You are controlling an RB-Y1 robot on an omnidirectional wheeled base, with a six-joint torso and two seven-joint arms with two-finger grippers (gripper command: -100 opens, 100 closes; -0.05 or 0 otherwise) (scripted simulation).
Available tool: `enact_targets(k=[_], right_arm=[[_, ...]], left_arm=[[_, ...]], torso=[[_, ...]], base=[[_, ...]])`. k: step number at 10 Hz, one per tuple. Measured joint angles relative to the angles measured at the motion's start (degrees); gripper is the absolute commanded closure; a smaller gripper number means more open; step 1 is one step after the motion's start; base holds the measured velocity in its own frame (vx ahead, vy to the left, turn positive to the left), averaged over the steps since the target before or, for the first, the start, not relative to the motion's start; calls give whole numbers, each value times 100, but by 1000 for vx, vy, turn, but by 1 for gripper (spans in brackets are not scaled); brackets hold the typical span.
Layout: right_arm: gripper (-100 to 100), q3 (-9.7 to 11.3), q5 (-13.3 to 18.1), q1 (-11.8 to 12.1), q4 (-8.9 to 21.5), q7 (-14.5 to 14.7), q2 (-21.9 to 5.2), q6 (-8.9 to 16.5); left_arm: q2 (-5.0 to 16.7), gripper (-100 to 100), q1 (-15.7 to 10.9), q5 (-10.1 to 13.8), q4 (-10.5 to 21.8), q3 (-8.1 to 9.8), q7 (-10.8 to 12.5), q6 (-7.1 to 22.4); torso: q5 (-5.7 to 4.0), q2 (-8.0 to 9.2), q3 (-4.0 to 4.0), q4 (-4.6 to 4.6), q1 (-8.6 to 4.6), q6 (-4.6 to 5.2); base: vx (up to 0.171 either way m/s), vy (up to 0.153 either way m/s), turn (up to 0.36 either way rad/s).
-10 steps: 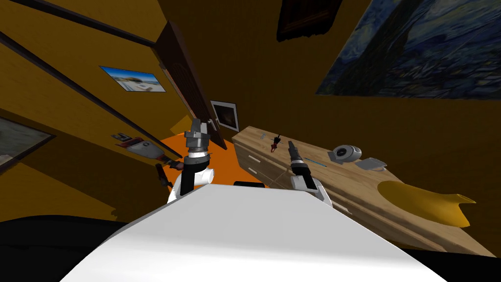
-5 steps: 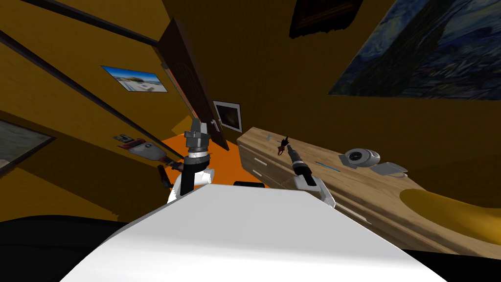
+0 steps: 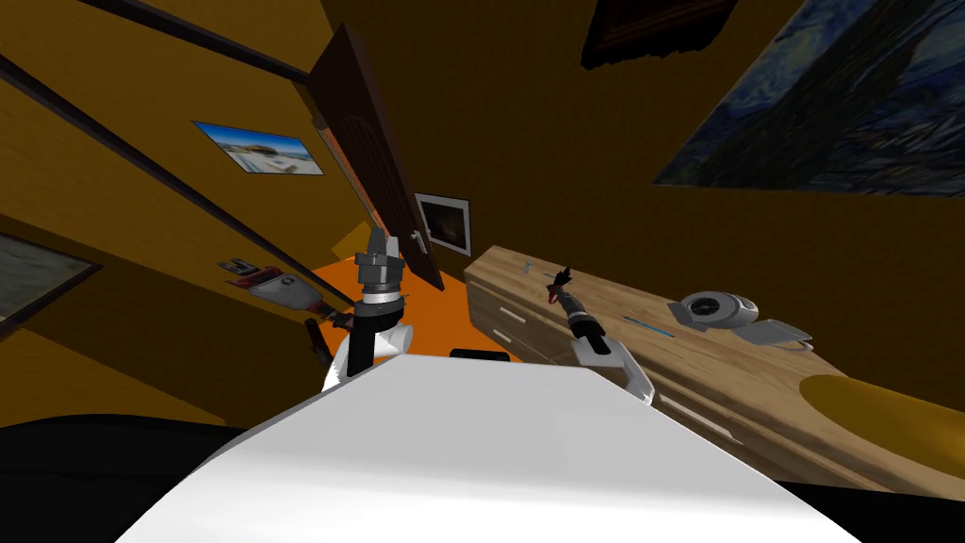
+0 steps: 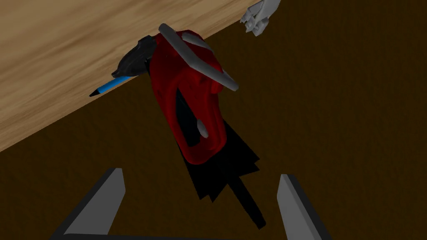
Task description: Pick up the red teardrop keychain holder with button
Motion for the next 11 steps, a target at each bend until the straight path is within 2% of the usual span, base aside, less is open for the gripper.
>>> enact_targets(k=[5, 11], right_arm=[[-100, 62, 307, -63, 395, 203, -638, 702], [-100, 177, 553, -36, 635, 300, -1413, 1387]], left_arm=[[0, 0, 0, 0, 0, 0, 0, 0], [0, 0, 0, 0, 0, 0, 0, 0]], torso=[[0, 4, 2, 1, -1, 0], [-3, 5, 2, 0, -7, -1]], base=[[35, 104, 5], [30, 68, 7]])
